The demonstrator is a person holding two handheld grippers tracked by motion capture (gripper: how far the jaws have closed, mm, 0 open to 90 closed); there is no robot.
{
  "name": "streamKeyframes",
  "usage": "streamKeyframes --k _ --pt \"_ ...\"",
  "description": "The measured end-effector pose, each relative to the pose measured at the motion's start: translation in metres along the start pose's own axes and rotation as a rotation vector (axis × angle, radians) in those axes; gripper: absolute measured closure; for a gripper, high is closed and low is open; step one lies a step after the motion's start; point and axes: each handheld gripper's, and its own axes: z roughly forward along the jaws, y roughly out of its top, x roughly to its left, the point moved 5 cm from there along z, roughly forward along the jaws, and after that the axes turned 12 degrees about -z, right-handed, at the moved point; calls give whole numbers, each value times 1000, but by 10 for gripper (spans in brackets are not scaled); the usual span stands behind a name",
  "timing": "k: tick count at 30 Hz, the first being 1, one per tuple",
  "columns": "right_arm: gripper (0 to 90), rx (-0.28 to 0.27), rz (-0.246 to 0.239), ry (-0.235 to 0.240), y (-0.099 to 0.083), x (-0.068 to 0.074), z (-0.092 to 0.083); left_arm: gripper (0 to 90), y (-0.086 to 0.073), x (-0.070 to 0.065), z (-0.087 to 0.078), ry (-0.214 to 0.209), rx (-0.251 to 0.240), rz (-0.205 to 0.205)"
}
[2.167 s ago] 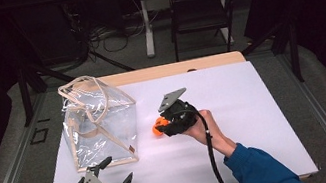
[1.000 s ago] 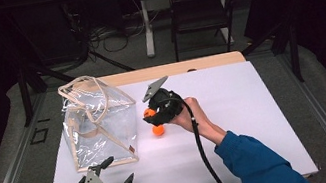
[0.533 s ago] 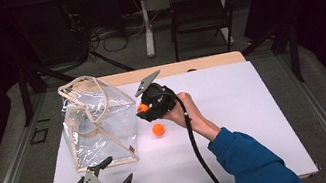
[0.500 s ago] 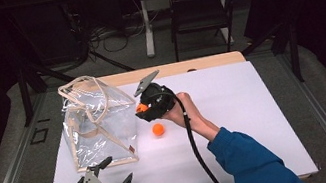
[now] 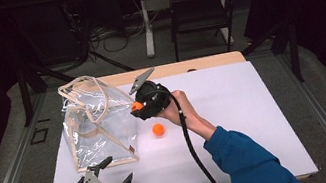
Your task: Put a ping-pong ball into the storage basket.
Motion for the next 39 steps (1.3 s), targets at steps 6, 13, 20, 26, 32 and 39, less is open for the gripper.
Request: streamKeyframes --k 6,13,20,26,32,39 --pt "509 -8 3 -5 7 -4 -2 158 0 0 0 0 -3 -3" --pt "509 -14 -1 -17 16 -8 -6 158 0 1 0 -1 -1 -3" --pt "509 -32 0 -25 24 -13 -8 158 0 1 0 1 -4 -7" --pt "509 -40 4 -28 29 -15 -8 158 0 1 -1 1 -7 -9" --pt "509 -55 10 -30 37 -18 -10 158 0 2 0 1 -4 -4" --pt "509 -63 0 -33 45 -19 -10 158 1 1 -1 9 -13 -11"
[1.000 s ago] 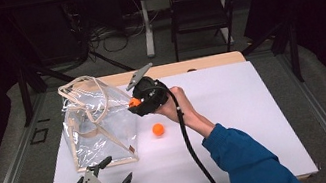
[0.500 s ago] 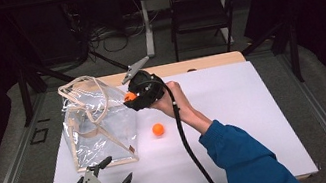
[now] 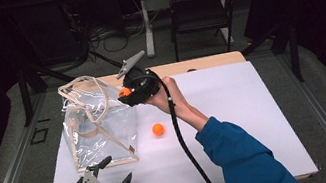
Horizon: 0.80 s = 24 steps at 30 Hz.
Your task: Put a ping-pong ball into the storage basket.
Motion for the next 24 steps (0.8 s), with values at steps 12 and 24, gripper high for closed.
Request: streamKeyframes --k 12,24 --pt "509 -31 -5 1 11 -2 2 158 0 1 0 8 2 -6" --pt "509 -49 3 -15 17 -9 4 158 0 1 1 4 0 -8"
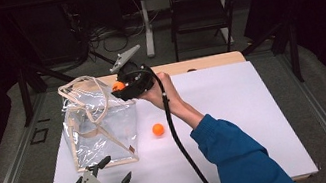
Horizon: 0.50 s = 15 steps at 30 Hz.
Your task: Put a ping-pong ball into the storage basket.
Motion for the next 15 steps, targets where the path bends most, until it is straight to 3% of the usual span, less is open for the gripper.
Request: streamKeyframes --k 15 --pt "509 -36 6 -12 10 1 7 159 0 2 -1 9 0 -3"
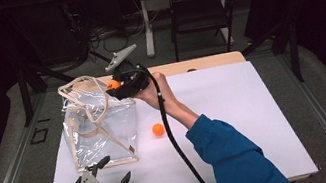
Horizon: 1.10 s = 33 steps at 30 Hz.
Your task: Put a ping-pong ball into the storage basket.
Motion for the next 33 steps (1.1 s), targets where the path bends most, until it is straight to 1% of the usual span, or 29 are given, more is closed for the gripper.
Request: streamKeyframes --k 1,2,5,8,9,11,17,25,27,33 --pt "509 0 0 0 0 0 0 158 0 0 0 0 0 0" --pt "509 -4 -8 -10 1 0 1 158 0 0 0 -2 -1 -1" --pt "509 -18 3 -12 2 -1 2 158 0 0 0 -1 -3 0" --pt "509 -25 -4 -17 4 -1 3 158 0 0 0 0 -3 0" --pt "509 -33 1 -23 6 -1 3 158 0 0 -1 0 -4 -1" --pt "509 -34 -7 -29 8 0 3 158 0 0 0 -2 -3 -1" --pt "509 -51 -5 -33 14 4 8 158 0 0 -1 -3 -2 3" --pt "509 -70 12 -44 14 4 13 158 0 0 -1 -2 -5 -7" --pt "509 -75 16 -50 15 4 16 158 0 0 -1 -5 -2 3" --pt "509 -82 9 -58 17 8 21 158 0 0 -1 -5 -8 -4"
